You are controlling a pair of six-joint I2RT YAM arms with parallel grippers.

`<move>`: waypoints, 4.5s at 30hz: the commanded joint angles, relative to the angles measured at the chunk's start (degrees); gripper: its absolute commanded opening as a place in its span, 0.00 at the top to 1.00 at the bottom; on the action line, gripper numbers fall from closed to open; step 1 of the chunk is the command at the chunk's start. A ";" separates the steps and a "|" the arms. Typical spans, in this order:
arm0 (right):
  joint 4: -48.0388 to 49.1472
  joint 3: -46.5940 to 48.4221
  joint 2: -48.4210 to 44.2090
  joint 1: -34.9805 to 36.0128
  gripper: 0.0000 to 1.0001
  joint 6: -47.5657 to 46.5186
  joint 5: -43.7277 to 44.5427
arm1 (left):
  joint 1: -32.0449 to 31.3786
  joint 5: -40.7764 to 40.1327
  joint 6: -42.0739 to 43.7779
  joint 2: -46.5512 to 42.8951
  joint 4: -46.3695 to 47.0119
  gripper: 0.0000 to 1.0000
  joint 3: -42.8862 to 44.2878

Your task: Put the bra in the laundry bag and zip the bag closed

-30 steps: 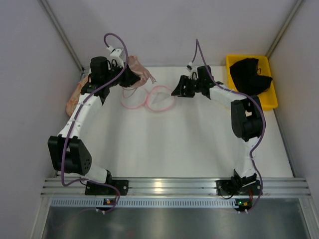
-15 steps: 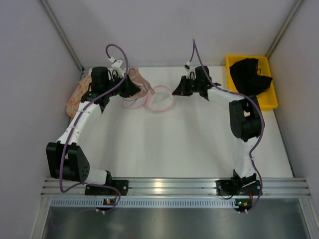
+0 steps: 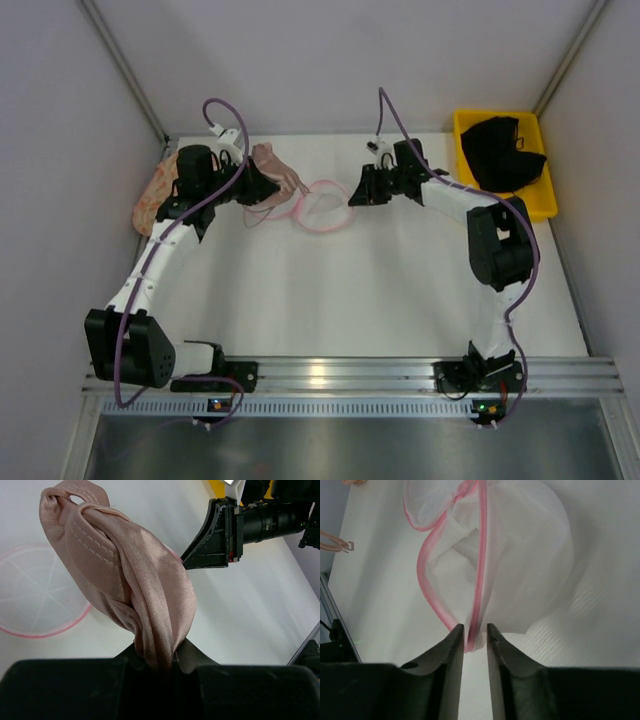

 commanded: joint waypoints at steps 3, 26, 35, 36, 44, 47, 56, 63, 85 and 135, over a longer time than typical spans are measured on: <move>-0.54 4.28 2.56 1.15 0.66 -2.00 -0.23 | -0.22 -0.77 -1.03 -1.48 3.65 1.00 -0.18; -11.24 2.53 -5.87 1.77 1.00 -14.65 -14.11 | -9.80 2.31 -2.08 1.06 -1.44 1.00 -7.56; -15.83 0.24 -6.66 2.03 1.00 -21.24 -16.75 | -12.08 -2.44 -4.10 13.36 1.28 1.00 2.37; -16.00 -0.02 -6.66 1.95 1.00 -21.42 -17.02 | -12.35 -2.09 -4.19 14.41 1.72 1.00 3.50; -14.78 0.76 -6.66 1.86 1.00 -19.23 -17.81 | -22.80 -10.57 -3.49 25.14 1.72 1.00 8.52; -10.41 1.21 -6.49 1.24 1.00 -11.27 -20.26 | -24.66 -20.07 -4.71 29.27 0.67 1.00 10.54; -6.78 -1.25 -6.84 0.63 1.00 -3.06 -25.02 | -21.24 -51.21 -2.62 36.41 -17.70 1.00 17.17; -0.46 -3.01 -7.10 0.54 1.00 3.62 -26.42 | -20.35 -63.34 8.45 23.50 -18.85 1.00 10.81; 0.00 -4.42 -2.36 -0.07 1.00 7.42 -16.50 | -28.97 -51.06 6.80 33.07 -16.39 1.00 12.32; -7.39 -0.29 -4.37 -0.78 1.00 3.02 -10.78 | -28.87 -28.94 -8.77 33.66 0.77 1.00 9.57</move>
